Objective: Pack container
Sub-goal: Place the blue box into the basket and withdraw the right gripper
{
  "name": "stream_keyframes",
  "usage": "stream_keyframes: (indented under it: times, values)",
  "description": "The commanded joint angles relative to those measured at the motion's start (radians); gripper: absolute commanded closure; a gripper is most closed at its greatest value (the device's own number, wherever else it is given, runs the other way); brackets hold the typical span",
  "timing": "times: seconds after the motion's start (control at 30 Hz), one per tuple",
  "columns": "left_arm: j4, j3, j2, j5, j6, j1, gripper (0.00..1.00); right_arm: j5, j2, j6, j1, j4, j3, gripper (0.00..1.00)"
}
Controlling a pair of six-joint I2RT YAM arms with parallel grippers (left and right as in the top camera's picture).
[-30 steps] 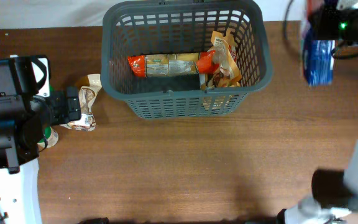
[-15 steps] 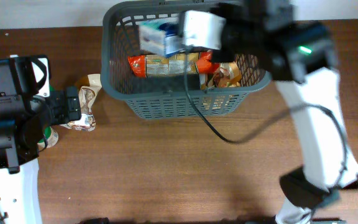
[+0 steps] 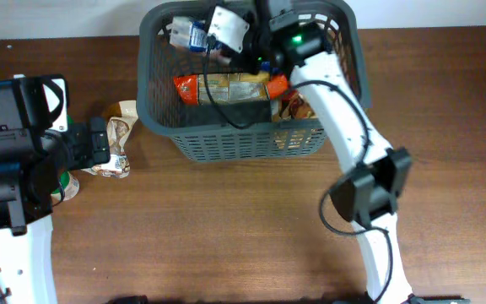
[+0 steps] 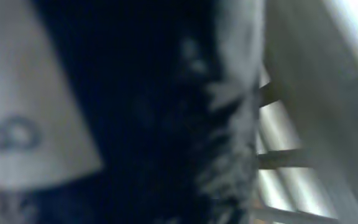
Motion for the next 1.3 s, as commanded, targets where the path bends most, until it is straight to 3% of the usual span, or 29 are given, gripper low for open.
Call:
stream_keyframes:
  times: [0.0,0.13,0.37,0.9,1.03,1.1,1.27]
  values:
    - [0.002,0.008,0.003,-0.011,-0.007,-0.003,0.01,0.038,0.043,0.146,0.005,0.008,0.002,0.96]
    - [0.002,0.008,0.003,-0.011,-0.007,-0.003,0.01,0.049,0.082,0.163,0.004,-0.027,0.002,0.95]
    - [0.002,0.008,0.003,-0.011,-0.007,-0.003,0.01,0.05,0.046,0.163,0.004,-0.066,0.006,0.38]
    - [0.002,0.008,0.003,-0.011,-0.007,-0.003,0.01,0.286,-0.361,0.165,-0.003,-0.068,0.034,0.32]
    - [0.002,0.008,0.003,-0.011,-0.007,-0.003,0.01,0.356,-0.455,0.354,-0.08,-0.081,0.034,0.16]
    - [0.002,0.008,0.003,-0.011,-0.007,-0.003,0.01,0.352,-0.496,0.519,-0.17,-0.101,0.034,0.1]
    - [0.002,0.008,0.003,-0.011,-0.007,-0.003,0.01,0.237,-0.524,0.861,-0.462,-0.197,0.033,0.08]
